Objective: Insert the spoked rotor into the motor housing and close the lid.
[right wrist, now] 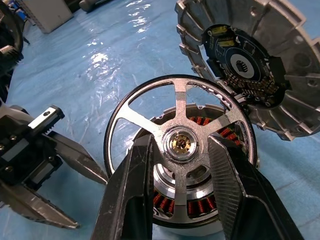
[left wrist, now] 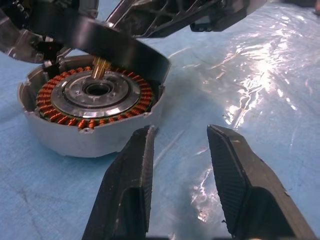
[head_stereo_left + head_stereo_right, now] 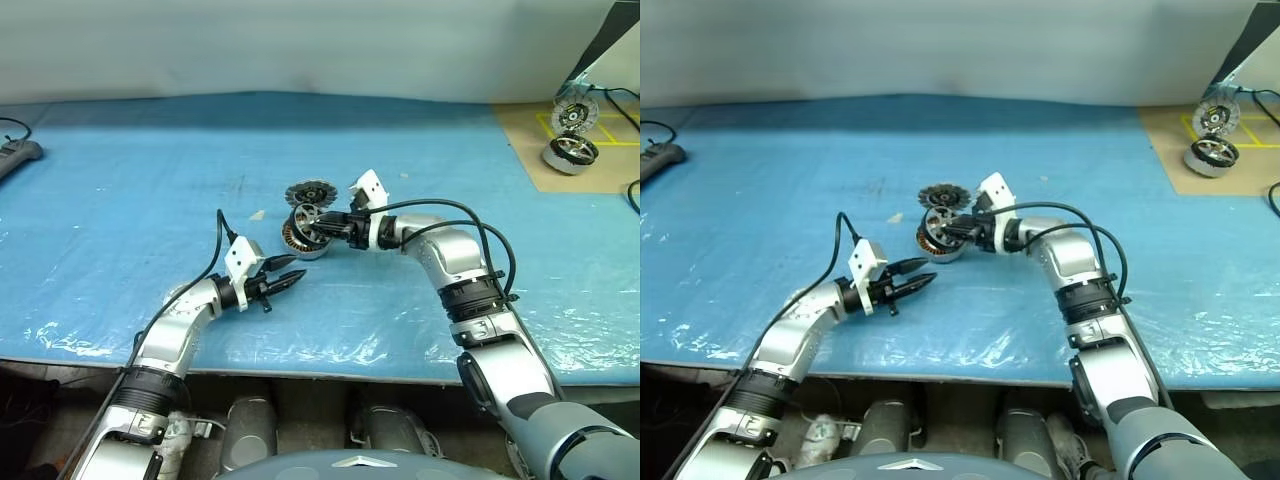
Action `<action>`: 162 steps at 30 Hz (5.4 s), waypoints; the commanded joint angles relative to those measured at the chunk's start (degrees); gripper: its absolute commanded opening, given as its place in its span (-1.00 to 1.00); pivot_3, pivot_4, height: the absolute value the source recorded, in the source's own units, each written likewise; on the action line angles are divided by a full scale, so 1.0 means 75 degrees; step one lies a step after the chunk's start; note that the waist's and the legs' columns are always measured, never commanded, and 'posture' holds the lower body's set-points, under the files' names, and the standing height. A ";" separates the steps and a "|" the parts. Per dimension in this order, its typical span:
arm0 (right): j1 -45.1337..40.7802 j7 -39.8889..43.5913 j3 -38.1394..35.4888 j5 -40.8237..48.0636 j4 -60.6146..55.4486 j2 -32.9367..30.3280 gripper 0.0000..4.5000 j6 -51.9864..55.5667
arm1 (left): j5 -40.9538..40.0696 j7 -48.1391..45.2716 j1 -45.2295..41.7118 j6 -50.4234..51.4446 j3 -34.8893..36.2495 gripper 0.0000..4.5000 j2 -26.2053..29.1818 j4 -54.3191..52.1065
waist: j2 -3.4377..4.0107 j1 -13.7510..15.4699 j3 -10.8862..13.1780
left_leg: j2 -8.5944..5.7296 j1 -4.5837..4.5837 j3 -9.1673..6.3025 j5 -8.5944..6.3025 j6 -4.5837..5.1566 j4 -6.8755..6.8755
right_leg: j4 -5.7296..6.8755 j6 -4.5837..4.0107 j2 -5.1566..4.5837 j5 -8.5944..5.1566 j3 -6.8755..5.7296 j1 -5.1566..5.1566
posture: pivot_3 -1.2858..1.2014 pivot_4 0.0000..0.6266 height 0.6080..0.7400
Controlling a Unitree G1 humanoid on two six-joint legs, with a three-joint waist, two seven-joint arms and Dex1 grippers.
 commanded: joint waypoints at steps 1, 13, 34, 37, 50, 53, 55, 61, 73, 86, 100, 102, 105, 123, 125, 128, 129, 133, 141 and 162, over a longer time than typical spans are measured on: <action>0.0032 -0.0004 -0.0019 0.0048 -0.0205 0.0014 -0.46 -0.0288 | -0.0072 0.0051 0.0050 0.0110 0.0076 -0.20 0.0084 -0.0478 | 0.0000 0.0000 0.0000 | 0.0000 0.0000 0.0000 0.0000 0.0000 0.0000 | 0.0000 0.0000 0.0000 0.0000 0.0000 0.0000 | 0.03 -0.52 1.00; -0.0218 0.0016 -0.0207 0.0227 -0.0289 -0.0011 0.46 -0.0164 | 0.0024 0.0107 0.0045 0.0033 0.0008 -0.20 -0.0029 -0.0312 | 0.0000 -0.0003 0.0000 | 0.0000 0.0000 0.0000 0.0000 0.0000 -0.0001 | -0.0001 0.0000 0.0000 0.0000 0.0000 0.0000 | 0.03 -0.52 1.00; -0.0220 -0.1233 0.0621 -0.0911 0.0736 0.0856 -0.98 -0.1554 | -0.0015 0.0084 0.0064 -0.0413 0.0198 -0.20 -0.0037 0.0236 | 0.0000 -0.0012 0.0000 | -0.0001 -0.0004 0.0000 0.0001 -0.0004 -0.0003 | -0.0004 0.0001 0.0000 0.0000 0.0001 -0.0004 | 0.03 -0.52 1.00; -0.0201 -0.1177 0.0696 -0.1039 0.1004 0.0827 -0.98 -0.1700 | 0.0039 0.0005 0.0030 -0.0921 0.0270 -0.20 -0.0080 0.0827 | 0.0000 -0.0012 0.0000 | -0.0001 -0.0003 0.0000 0.0001 -0.0004 -0.0004 | -0.0005 0.0001 0.0000 0.0000 0.0001 -0.0004 | 0.03 -0.52 1.00; 0.0819 -0.0198 -0.0266 0.0506 -0.1629 0.0127 -0.98 -0.0263 | -0.0664 0.0104 -0.1433 -0.0293 0.1038 -0.20 -0.0026 0.1244 | -0.0003 0.0043 0.0003 | -0.0001 -0.0007 -0.0001 0.0000 -0.0001 0.0001 | -0.0001 0.0001 -0.0001 0.0001 -0.0001 -0.0001 | 0.03 -0.52 1.00; 0.1490 -0.0166 -0.0477 0.0819 -0.2584 -0.0432 -0.98 0.0313 | -0.0754 0.0155 -0.2202 -0.0237 0.1401 -0.20 0.0053 0.2005 | -0.0005 0.0077 0.0003 | -0.0002 -0.0009 -0.0001 0.0001 0.0000 0.0000 | -0.0005 0.0001 -0.0001 0.0001 -0.0002 -0.0001 | 0.03 -0.52 1.00; 0.1775 -0.0276 -0.0542 0.0918 -0.2941 -0.0632 -0.98 0.0516 | -0.0729 0.0138 -0.2540 -0.0331 0.1534 -0.20 0.0094 0.2445 | -0.0006 0.0081 0.0003 | -0.0001 -0.0005 -0.0001 0.0001 -0.0001 -0.0002 | -0.0005 0.0001 0.0000 0.0000 -0.0003 0.0000 | 0.03 -0.52 1.00; 0.2905 -0.1027 -0.1238 0.1209 -0.3907 -0.0926 -1.00 0.1046 | -0.0476 0.0113 -0.4500 -0.1137 0.2003 -0.88 0.0192 0.5354 | -0.0010 0.0093 0.0005 | -0.0009 -0.0007 -0.0005 0.0002 -0.0003 -0.0004 | -0.0012 0.0004 0.0000 0.0001 -0.0002 -0.0001 | 0.03 -0.52 1.00; 0.3632 -0.1675 -0.1297 0.1331 -0.4488 -0.0993 -1.00 0.1319 | 0.0156 -0.1365 -0.7567 -0.1444 0.1733 -0.98 -0.1332 0.8306 | -0.0031 0.0263 0.0018 | -0.0030 -0.0044 -0.0021 0.0009 0.0008 -0.0007 | -0.0046 0.0016 -0.0019 0.0008 -0.0026 -0.0002 | 0.03 -0.52 1.00; 0.4079 -0.2294 -0.1373 0.1368 -0.4782 -0.1023 -1.00 0.1332 | 0.1807 -0.3497 -0.7910 -0.1208 0.0728 -0.98 -0.1358 0.9041 | -0.0034 0.0279 0.0020 | -0.0036 -0.0052 -0.0033 0.0018 0.0024 -0.0012 | -0.0061 0.0025 -0.0023 0.0013 -0.0037 0.0000 | 0.03 -0.52 1.00; 0.4123 -0.2484 -0.1413 0.1367 -0.4655 -0.1229 -1.00 0.1253 | 0.0937 -0.5384 -0.6379 -0.0651 -0.0596 -0.98 -0.1187 0.7269 | -0.0031 0.0266 0.0020 | -0.0032 -0.0037 -0.0033 0.0017 0.0029 -0.0018 | -0.0061 0.0020 -0.0023 0.0012 -0.0037 0.0011 | 0.03 -0.52 1.00; 0.4017 -0.2504 -0.1386 0.1334 -0.4514 -0.1214 -1.00 0.1218 | 0.0734 -0.5384 -0.5910 -0.0655 -0.1193 -0.98 -0.0926 0.6787 | -0.0031 0.0275 0.0020 | -0.0026 -0.0043 -0.0032 0.0016 0.0032 -0.0018 | -0.0058 0.0018 -0.0022 0.0011 -0.0041 0.0005 | 0.03 -0.52 1.00; 0.3890 -0.2513 -0.1323 0.1267 -0.4332 -0.1215 -1.00 0.1159 | 0.0577 -0.5384 -0.5520 -0.0718 -0.1687 -0.98 -0.0637 0.6518 | -0.0030 0.0280 0.0021 | -0.0023 -0.0051 -0.0032 0.0004 0.0052 -0.0011 | -0.0054 0.0017 -0.0022 0.0011 -0.0044 0.0000 | 0.03 -0.52 1.00; 0.2779 -0.2249 -0.1993 0.1877 -0.4639 -0.1432 -1.00 0.0764 | -0.2438 -0.4817 -0.3197 0.2208 -0.1024 -0.98 0.1662 0.0387 | 0.0008 0.0178 0.0028 | -0.0022 -0.0044 -0.0010 0.0005 0.0000 -0.0042 | -0.0053 0.0010 -0.0018 0.0005 -0.0033 -0.0020 | 0.03 -0.52 1.00; 0.2237 -0.2345 -0.1512 0.1559 -0.4370 -0.1280 -1.00 0.0586 | -0.1846 -0.4321 -0.2833 0.1491 -0.0866 -0.98 0.1626 0.0521 | 0.0008 0.0154 0.0028 | -0.0023 -0.0033 -0.0009 0.0005 -0.0003 -0.0033 | -0.0044 0.0011 -0.0019 0.0006 -0.0030 -0.0012 | 0.03 -0.52 1.00; 0.1677 -0.2393 -0.0926 0.1194 -0.3566 -0.0890 -1.00 0.0317 | -0.1566 -0.3821 -0.2348 0.1169 -0.0595 -0.98 0.1562 0.0469 | 0.0007 0.0132 0.0027 | -0.0018 -0.0009 -0.0008 0.0005 -0.0007 -0.0036 | -0.0038 0.0012 -0.0016 0.0004 -0.0024 0.0002 | 0.03 -0.52 1.00; 0.1468 -0.2377 -0.0553 0.0894 -0.3128 -0.0752 -1.00 0.0123 | -0.1501 -0.3416 -0.2096 0.1021 -0.0425 -0.98 0.1424 0.0384 | 0.0007 0.0112 0.0027 | -0.0018 -0.0002 -0.0007 0.0005 -0.0008 -0.0040 | -0.0040 0.0012 -0.0015 0.0003 -0.0021 0.0008 | 0.03 -0.52 1.00; 0.0980 -0.2133 0.0362 0.0177 -0.1949 -0.0335 -1.00 -0.0559 | -0.1033 -0.1978 -0.1200 0.0393 -0.0014 -0.98 0.0892 0.0002 | 0.0007 0.0066 0.0027 | -0.0025 -0.0035 -0.0007 0.0006 -0.0009 -0.0042 | -0.0054 0.0013 -0.0016 0.0004 -0.0024 -0.0006 | 0.03 -0.52 1.00; 0.0473 -0.1446 0.0442 0.0204 -0.1300 0.0019 -1.00 -0.0907 | -0.1172 -0.1279 0.0889 0.0753 0.0329 -0.98 0.1046 -0.1480 | 0.0003 -0.0008 0.0030 | -0.0006 -0.0069 -0.0011 0.0005 -0.0005 -0.0025 | -0.0033 0.0011 -0.0008 0.0004 -0.0031 -0.0042 | 0.03 -0.52 1.00; 0.1036 -0.1447 0.1295 -0.1229 0.0162 0.0217 -1.00 -0.1663 | -0.0784 -0.4007 -0.0610 -0.3910 0.1866 -0.98 0.1166 0.7091 | 0.0034 -0.0001 -0.0056 | -0.0053 0.0383 -0.0005 -0.0012 0.0007 -0.0225 | -0.0137 0.0082 -0.0013 -0.0037 0.0025 0.0276 | 0.03 -0.52 1.00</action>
